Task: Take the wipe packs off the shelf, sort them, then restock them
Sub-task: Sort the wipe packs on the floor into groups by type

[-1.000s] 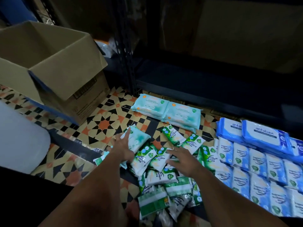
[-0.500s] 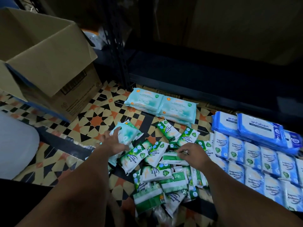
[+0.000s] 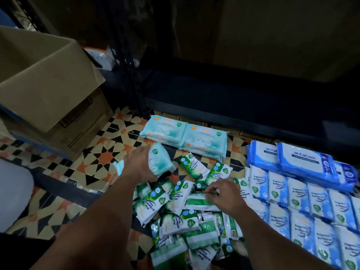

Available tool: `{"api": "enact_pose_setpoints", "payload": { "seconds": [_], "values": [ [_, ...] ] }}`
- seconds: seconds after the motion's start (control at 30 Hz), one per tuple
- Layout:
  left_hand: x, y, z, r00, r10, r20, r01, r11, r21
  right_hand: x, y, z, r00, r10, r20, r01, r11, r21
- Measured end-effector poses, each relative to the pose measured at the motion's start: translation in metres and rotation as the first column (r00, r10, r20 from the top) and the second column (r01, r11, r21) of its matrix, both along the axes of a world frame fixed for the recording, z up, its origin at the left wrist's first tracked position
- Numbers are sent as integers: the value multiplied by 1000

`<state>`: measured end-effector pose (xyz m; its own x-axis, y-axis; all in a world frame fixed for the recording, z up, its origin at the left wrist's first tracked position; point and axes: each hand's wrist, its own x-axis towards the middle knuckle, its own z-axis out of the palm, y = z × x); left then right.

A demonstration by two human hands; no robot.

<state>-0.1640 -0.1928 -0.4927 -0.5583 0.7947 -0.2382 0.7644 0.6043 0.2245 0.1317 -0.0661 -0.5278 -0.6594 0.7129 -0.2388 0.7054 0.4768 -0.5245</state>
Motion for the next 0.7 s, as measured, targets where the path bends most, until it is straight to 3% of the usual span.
{"api": "enact_pose_setpoints", "payload": {
  "seconds": [0.27, 0.53, 0.7],
  "values": [
    [1, 106, 41, 954, -288, -83, 287, 958, -24, -17, 21, -10, 999, -6, 54, 0, 992, 125],
    [-10, 171, 16, 873, -475, -113, 477, 879, -16, -37, 44, -21, 997, 22, 75, -33, 988, 153],
    [-12, 189, -1, 855, -512, -77, 507, 858, -79, -59, 64, -20, 984, -176, -18, 172, 923, 345]
  ]
}}
